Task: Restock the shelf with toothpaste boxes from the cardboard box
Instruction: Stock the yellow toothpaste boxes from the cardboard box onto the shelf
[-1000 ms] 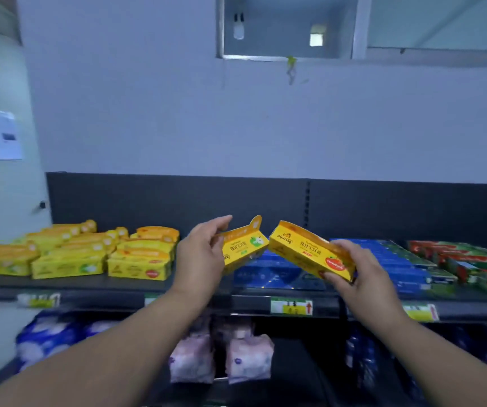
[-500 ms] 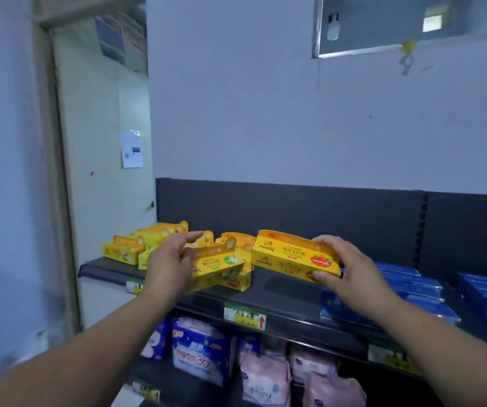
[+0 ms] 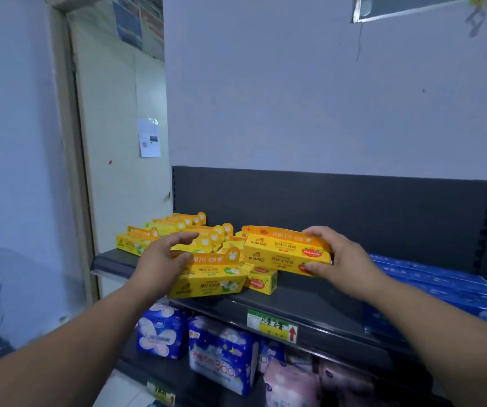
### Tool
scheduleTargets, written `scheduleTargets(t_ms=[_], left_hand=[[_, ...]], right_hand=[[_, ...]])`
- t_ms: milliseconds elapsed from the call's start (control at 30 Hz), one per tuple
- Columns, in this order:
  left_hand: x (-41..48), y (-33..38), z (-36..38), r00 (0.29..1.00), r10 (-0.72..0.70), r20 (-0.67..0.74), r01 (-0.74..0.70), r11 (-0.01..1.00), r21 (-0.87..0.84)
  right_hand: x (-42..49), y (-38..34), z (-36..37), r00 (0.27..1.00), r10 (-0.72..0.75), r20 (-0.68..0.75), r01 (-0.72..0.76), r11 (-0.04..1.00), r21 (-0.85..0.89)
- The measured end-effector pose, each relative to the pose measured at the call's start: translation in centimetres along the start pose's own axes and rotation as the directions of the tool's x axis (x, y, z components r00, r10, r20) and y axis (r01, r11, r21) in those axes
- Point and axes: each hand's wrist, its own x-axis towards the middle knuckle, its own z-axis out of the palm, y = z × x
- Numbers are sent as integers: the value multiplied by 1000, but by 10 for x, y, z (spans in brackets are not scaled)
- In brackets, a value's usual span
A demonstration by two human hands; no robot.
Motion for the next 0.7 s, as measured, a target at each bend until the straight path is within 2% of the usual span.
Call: scheduleTargets(t_ms=[167,333,567,700], left_hand=[[44,-38,-20,994,23,110,-24,1000,7],[95,-73,-50,964,82,254,-102,992,67],[145,-108,-61,923,155,352,-224,961,164],[146,-115,-48,916,219,336,-319,906,279]], right_hand=[[28,-18,31,999,34,14,-34,999,-7],[52,-38,59,990,133,41,-133,991,-8],[54,-68,89,953,276,126,-277,961,-15],[43,-77,100,935,331,130,-328,944,-41]])
